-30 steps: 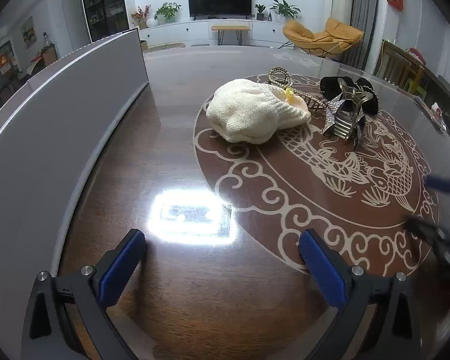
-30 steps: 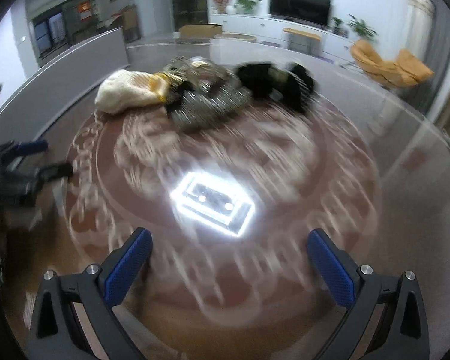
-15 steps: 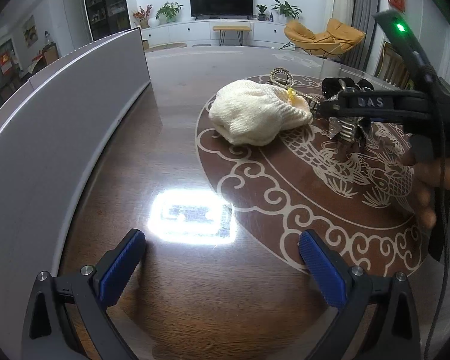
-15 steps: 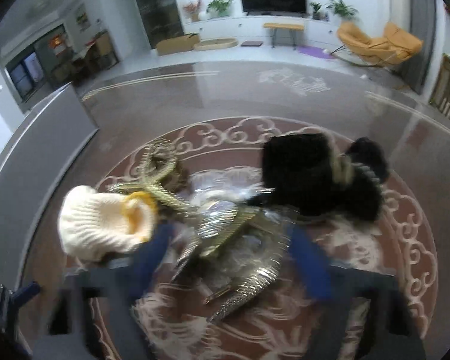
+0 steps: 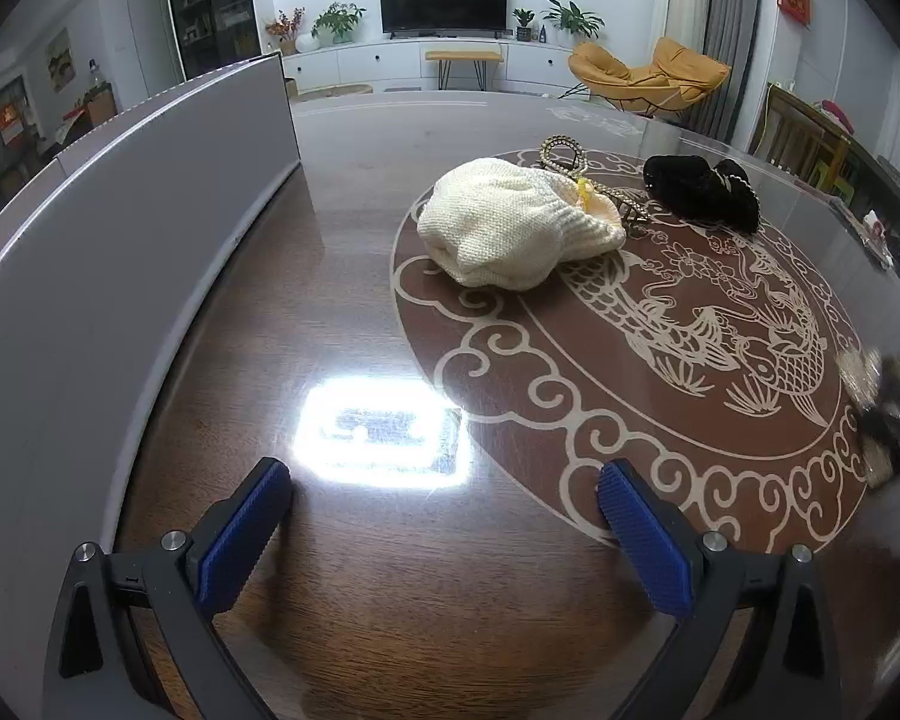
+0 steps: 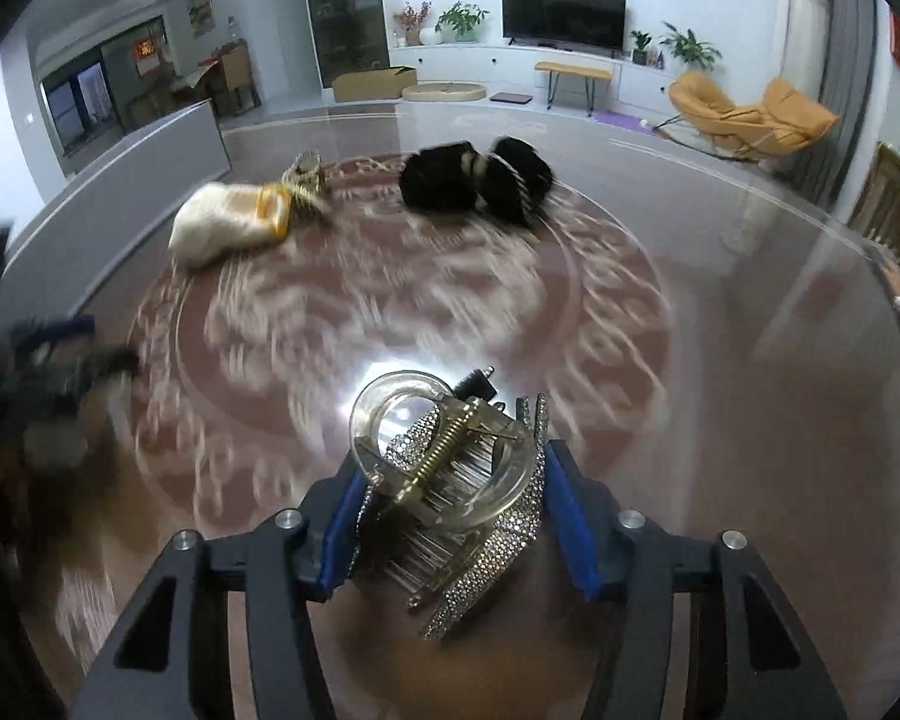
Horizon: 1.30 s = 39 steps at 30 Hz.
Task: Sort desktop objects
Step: 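Grasp the clear rhinestone hair clip with the right tool, then lift the hair clip with the right tool while the left tool approaches the cream knit bag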
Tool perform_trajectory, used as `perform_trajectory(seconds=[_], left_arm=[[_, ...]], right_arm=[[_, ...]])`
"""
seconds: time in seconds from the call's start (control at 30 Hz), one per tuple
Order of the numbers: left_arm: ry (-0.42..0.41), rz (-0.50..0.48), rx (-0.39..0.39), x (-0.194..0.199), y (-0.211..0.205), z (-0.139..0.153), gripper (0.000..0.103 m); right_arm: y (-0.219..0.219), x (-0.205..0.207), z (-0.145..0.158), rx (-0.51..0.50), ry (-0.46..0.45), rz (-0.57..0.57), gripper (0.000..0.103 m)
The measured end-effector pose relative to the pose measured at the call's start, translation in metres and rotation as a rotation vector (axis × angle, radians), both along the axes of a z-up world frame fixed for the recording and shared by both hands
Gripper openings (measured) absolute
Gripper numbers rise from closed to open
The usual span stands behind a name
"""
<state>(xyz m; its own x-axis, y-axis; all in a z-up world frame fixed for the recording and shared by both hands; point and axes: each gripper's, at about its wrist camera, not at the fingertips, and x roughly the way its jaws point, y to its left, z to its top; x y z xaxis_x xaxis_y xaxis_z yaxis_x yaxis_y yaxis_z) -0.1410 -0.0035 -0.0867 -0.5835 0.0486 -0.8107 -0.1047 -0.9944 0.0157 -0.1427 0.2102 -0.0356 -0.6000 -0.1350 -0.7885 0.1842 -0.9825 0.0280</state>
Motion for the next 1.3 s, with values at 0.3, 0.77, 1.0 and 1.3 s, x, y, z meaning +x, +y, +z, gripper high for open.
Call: perform_trajectory(seconds=[0.3,0.77,1.0,1.3], left_arm=[[-0.004,-0.010,0.014,0.001,-0.002,-0.002,0.103],[0.012,-0.241,-0.059,-0.096,0.025,0.022,0.103],[-0.029,-0.412,-0.051,-0.107,0.066,0.008,0.076],[-0.034,-0.127,0.035,-0.001,0.040,0.012,0.082]], right_arm=[[0.001,0.021,-0.013,0.029,-0.002,0.023,0.082],[-0.007,0.017,-0.016,0.030,-0.016,0.016,0.093],[-0.008,0.017,-0.016,0.036,-0.017,0.017,0.093],[-0.008,0.017,-0.016,0.037,-0.017,0.017,0.094]])
